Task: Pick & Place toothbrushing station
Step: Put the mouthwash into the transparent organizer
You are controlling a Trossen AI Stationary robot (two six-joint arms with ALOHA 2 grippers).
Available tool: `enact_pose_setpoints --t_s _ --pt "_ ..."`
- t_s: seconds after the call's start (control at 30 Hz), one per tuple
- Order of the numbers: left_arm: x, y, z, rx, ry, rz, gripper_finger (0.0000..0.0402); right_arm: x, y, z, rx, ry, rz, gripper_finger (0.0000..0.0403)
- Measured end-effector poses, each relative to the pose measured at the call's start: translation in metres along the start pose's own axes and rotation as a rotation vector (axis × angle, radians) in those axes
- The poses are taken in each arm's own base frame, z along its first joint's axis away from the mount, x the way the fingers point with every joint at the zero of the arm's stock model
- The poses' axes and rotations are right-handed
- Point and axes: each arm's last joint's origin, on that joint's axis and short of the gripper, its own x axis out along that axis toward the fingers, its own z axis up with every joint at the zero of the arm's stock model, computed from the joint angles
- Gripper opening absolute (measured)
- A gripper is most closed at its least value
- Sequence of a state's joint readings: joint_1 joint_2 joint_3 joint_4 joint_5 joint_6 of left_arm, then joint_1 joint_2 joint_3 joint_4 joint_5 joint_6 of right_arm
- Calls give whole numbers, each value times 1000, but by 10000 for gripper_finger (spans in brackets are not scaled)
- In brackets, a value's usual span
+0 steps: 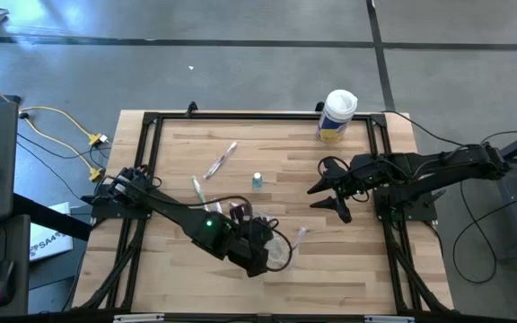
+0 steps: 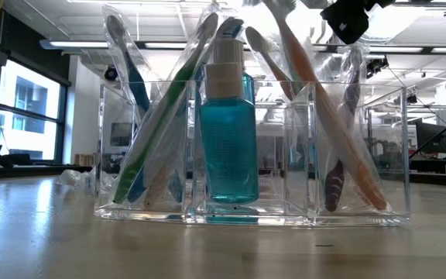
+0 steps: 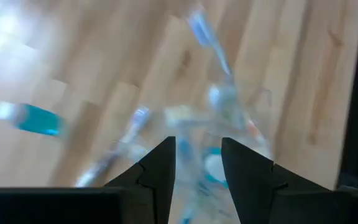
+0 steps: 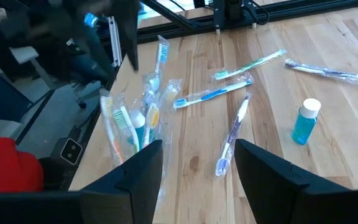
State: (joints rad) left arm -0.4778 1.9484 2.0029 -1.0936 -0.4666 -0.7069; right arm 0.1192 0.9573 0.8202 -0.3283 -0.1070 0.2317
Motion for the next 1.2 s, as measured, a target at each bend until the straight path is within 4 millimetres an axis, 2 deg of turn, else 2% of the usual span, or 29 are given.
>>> enact_pose_setpoints --t_s 0.23,0.3,0.4,0.5,0.67,0.93,1.07,1.2 --pt "-56 24 25 48 -117 201 129 0 0 0 0 -1 0 193" --pt "-66 35 32 63 -124 239 129 0 0 0 0 -1 0 193" --pt "-70 51 39 81 -99 281 129 0 0 0 0 -1 0 193" --pt "-65 69 46 126 -51 342 129 0 0 0 0 -1 0 193" --pt "-43 103 63 141 44 366 129 0 0 0 5 -1 1 193" --pt "-18 194 93 21 214 284 129 0 0 -2 35 24 -4 193" --pt "-9 226 97 10 281 195 129 0 0 -3 36 29 -5 193" --pt "6 250 92 -16 350 263 129 0 0 -3 36 29 -6 193"
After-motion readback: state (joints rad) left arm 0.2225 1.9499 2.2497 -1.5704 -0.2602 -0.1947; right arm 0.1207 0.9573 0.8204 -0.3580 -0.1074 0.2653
